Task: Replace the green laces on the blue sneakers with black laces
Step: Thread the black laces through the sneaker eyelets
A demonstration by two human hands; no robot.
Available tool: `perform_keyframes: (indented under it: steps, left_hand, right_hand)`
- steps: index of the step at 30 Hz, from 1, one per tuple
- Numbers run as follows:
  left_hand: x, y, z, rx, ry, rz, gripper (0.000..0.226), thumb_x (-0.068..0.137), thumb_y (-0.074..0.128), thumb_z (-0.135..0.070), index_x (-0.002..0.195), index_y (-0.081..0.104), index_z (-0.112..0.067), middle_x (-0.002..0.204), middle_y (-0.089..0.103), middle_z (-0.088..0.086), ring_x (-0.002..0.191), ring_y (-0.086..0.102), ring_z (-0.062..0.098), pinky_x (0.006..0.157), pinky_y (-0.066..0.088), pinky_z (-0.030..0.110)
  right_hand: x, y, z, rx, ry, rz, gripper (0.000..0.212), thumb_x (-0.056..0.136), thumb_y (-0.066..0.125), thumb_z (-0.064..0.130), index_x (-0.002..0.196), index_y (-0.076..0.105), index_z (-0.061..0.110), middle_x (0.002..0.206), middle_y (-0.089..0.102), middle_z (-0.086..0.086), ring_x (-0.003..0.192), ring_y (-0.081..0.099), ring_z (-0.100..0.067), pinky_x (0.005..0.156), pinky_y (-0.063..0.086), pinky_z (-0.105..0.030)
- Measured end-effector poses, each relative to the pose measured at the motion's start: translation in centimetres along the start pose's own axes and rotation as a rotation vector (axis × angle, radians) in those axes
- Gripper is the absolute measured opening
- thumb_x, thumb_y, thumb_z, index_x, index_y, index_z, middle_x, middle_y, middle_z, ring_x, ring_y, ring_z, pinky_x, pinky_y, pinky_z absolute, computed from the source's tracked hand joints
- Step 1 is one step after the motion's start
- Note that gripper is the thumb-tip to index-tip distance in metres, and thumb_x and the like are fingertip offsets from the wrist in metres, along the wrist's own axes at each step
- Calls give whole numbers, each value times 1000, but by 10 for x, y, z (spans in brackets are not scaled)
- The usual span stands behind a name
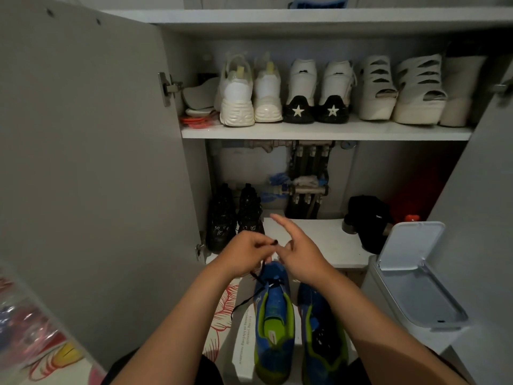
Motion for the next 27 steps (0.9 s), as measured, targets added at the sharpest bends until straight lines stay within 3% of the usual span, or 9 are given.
perform_keyframes:
  steps: [3,5,9,11,16,21,23,25,27]
  left_hand:
    - [-5,3,7,156,-30,69,17,91,69,-28,76,78,-30,69,72,-4,57,61,5,57,51,21]
    - [-7,2,9,242,-39,90,10,88,72,-30,82,79,-26,71,73,-6,58,62,-1,59,52,17]
    - [-7,-12,15,332,-96,-22,13,87,71,-26,79,78,-20,68,72,-3,54,61,0,55,49,17]
    - [-7,-26,18,374,-128,-114,15,89,69,-25,82,78,-16,70,73,-2,57,61,4,64,55,25]
    - [-14,-60,32,367,-260,-359,17,91,64,-19,77,74,-17,77,72,2,74,65,18,69,52,28]
    - [-24,-78,49,369,-387,-528,24,90,59,-13,67,62,-13,71,60,4,72,58,25,58,36,24]
    - [-25,-81,55,369,-424,-526,15,91,59,-14,77,67,-11,75,61,4,75,58,24,60,34,24]
    - [-22,-76,59,384,-428,-450,13,91,60,-14,98,72,-11,95,69,7,90,62,25,71,42,24]
    - [-14,-62,58,428,-368,-307,39,89,63,-12,128,63,-17,125,65,8,114,60,25,94,47,29]
  right_hand:
    - [-2,8,0,-128,-27,146,39,95,60,10,123,66,36,109,68,15,78,62,5,73,48,-15]
    - [-4,10,-5,-209,-19,193,26,94,65,19,116,73,29,104,70,16,90,61,5,81,47,-15]
    - [-5,1,-22,-216,88,171,13,90,71,24,100,79,26,92,74,10,85,65,-3,78,53,-21]
    - [-5,-6,-29,-175,139,140,6,88,73,28,87,78,28,86,75,5,80,66,-6,74,51,-21]
    - [-7,-16,-42,-162,218,96,14,91,69,25,79,76,27,80,73,8,74,65,-4,68,50,-19]
    - [-17,-22,-67,-393,345,163,25,93,66,31,76,74,13,92,74,-3,90,68,-19,88,56,-36]
    - [-19,-24,-75,-461,386,182,28,94,65,31,86,76,7,99,75,-6,95,68,-21,89,55,-37]
    - [-20,-25,-75,-476,380,176,27,94,64,32,80,74,11,90,74,-6,89,68,-22,85,55,-35]
    - [-20,-20,-70,-465,341,186,30,95,63,33,70,68,17,78,68,-1,79,64,-18,78,52,-32]
Point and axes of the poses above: each hand's wrist, its own x-axis towards the middle knuckle, its own y-axis out of the palm, z = x × y, the point moved 9 cm from there along x, towards the middle knuckle
